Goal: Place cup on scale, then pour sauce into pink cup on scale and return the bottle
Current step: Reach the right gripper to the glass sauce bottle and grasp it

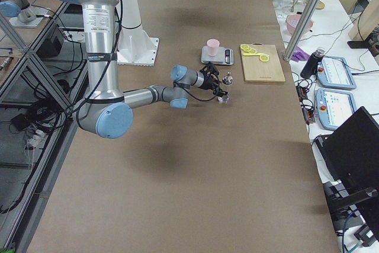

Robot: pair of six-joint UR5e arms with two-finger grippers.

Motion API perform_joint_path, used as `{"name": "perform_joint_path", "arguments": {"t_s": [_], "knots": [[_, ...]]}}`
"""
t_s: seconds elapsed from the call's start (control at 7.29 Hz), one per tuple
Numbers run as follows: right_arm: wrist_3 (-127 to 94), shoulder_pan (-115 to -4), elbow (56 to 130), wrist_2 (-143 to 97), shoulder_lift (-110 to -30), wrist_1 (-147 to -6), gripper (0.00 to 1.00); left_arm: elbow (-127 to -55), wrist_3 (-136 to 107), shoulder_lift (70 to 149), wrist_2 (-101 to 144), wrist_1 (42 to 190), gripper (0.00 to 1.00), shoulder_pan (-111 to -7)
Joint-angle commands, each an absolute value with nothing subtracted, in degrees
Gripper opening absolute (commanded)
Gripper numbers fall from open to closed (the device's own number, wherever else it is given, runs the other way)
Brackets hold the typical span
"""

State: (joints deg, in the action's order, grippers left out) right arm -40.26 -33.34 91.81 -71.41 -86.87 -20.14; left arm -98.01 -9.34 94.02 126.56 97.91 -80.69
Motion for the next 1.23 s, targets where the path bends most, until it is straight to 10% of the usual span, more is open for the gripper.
{"name": "perform_joint_path", "arguments": {"t_s": [0.0, 0.27, 0.69, 0.82, 1.1], "knots": [[-40.34, -33.57, 90.80, -71.37, -85.96, -20.13, 0.94, -98.09, -9.40, 94.04, 126.56, 97.91, 0.98, -80.68], [-40.43, -33.84, 89.04, -71.37, -84.38, -20.04, 0.87, -98.00, -9.40, 94.04, 126.47, 97.91, 0.98, -80.68], [-40.43, -33.75, 89.03, -70.50, -84.38, -19.78, 0.39, -98.09, -9.40, 94.04, 126.47, 97.91, 0.98, -80.68], [-40.34, -33.84, 89.29, -70.23, -84.11, -19.78, 0.03, -98.09, -9.40, 94.04, 126.47, 97.91, 0.98, -80.68], [-39.99, -35.76, 91.13, -70.40, -82.28, -21.78, 0.00, -98.09, -9.40, 94.04, 126.47, 97.82, 0.98, -80.68]]}}
